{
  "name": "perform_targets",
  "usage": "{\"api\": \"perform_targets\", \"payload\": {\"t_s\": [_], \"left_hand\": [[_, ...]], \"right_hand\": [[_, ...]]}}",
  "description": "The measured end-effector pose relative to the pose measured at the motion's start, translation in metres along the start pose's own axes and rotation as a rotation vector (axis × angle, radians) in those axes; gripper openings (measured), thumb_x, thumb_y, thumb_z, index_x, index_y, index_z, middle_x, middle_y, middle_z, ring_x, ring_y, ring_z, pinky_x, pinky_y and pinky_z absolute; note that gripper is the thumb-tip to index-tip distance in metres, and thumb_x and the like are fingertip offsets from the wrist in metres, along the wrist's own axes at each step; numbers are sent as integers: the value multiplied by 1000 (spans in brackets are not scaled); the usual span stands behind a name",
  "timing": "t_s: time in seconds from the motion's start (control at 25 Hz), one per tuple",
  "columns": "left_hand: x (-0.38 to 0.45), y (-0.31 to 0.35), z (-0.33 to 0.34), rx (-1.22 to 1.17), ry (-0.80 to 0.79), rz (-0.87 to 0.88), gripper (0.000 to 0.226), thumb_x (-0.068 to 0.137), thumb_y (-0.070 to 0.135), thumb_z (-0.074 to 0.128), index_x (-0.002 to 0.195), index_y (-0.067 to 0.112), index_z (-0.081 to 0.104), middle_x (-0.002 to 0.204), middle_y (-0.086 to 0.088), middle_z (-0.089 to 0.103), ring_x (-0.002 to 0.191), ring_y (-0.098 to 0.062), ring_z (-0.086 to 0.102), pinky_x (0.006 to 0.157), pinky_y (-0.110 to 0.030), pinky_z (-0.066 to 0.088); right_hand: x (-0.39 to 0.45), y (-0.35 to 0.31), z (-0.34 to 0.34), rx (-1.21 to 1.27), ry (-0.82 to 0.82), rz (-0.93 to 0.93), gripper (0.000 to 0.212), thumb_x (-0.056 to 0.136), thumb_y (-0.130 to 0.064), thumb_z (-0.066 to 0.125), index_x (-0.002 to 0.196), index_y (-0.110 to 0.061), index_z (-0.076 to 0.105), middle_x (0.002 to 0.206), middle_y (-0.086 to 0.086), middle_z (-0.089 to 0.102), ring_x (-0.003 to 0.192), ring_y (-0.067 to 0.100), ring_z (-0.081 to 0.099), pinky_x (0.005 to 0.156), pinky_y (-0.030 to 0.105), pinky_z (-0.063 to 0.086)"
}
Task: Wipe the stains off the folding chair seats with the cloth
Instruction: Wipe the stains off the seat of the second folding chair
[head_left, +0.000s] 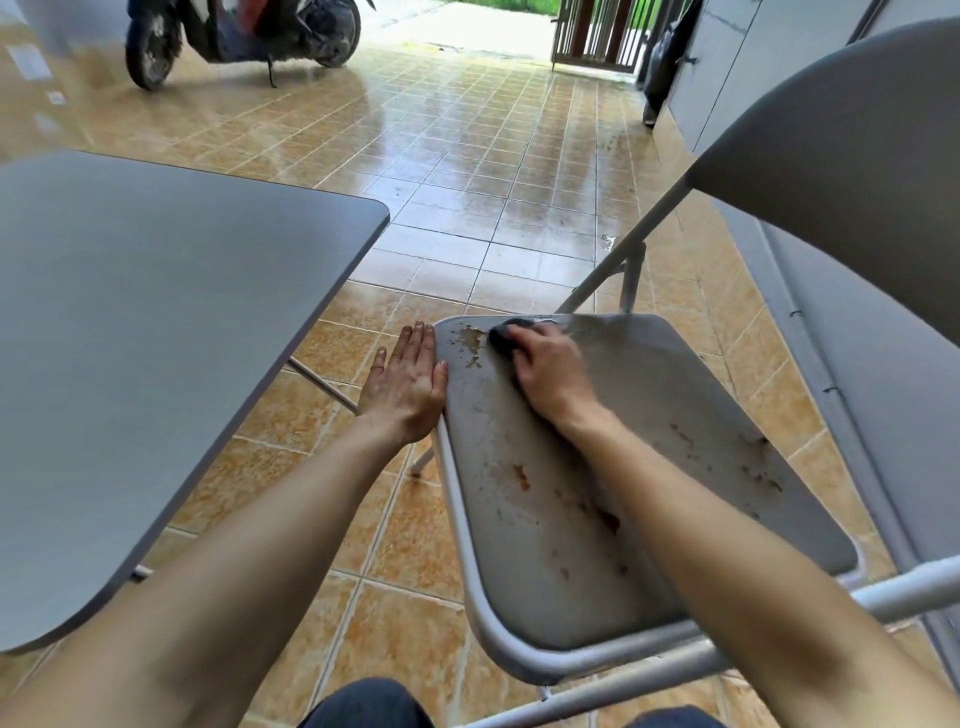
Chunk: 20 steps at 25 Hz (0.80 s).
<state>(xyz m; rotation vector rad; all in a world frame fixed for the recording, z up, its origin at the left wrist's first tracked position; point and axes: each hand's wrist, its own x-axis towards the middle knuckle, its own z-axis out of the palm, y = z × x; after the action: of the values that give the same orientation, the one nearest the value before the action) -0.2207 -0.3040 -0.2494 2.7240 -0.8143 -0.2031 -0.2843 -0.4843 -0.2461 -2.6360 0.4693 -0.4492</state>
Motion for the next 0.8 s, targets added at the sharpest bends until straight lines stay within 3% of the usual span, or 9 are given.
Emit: {"api": "perform_targets", "payload": {"t_s": [0.08,0.2,0.32,0.44,0.52,0.6,0.8], "left_hand": [[1,0,-1,1,2,-4,59,102,36,13,155,14,-3,164,1,-6,151,-11,-7,124,-38,-3],[1,-1,-2,23,-13,-2,60,102,37,12,154,14,-4,164,1,-7,151,-12,-7,124,-39,-2],[1,0,-2,38,-18,-8,60,102,38,11,154,14,-5,164,1,-8,151,-12,-8,124,-38,-2],[1,1,-2,19,-8,-4,59,102,37,12,154,15,-4,164,1,-7,151,-12,-7,124,-36,-3],[3,1,-2,14,-10,-7,60,102,37,12,155,14,-4,164,1,-7,151,-12,-7,123,-35,-4],[4,1,-1,17,-16,-7,60,102,37,13,155,14,-4,164,1,-8,151,-11,-7,123,-34,-4],[3,2,-3,27,-26,-10,60,102,38,12,154,14,-4,164,0,-7,151,-12,-7,122,-34,-4]], "right_hand": [[-1,-23,9,-41,-67,-163,43,90,-18,51,133,-23,56,131,12,55,114,36,50,100,43,44],[14,19,-13,-191,-57,-244,47,87,-15,54,130,-34,57,131,5,55,114,35,47,98,44,44],[30,105,-50,-318,31,52,45,90,-18,52,128,-42,56,135,3,53,113,38,44,99,46,41],[31,161,-76,-286,98,394,41,92,-19,47,126,-38,59,134,9,51,117,41,40,104,46,35],[39,163,-70,-190,127,456,43,90,-13,44,126,-30,61,132,15,52,120,41,42,109,45,32],[50,139,-53,-86,131,382,45,88,-9,44,126,-25,62,128,20,55,119,40,49,110,41,34],[46,44,-7,12,-9,-115,41,88,-6,51,125,-20,64,127,12,59,115,36,51,106,42,40]]}}
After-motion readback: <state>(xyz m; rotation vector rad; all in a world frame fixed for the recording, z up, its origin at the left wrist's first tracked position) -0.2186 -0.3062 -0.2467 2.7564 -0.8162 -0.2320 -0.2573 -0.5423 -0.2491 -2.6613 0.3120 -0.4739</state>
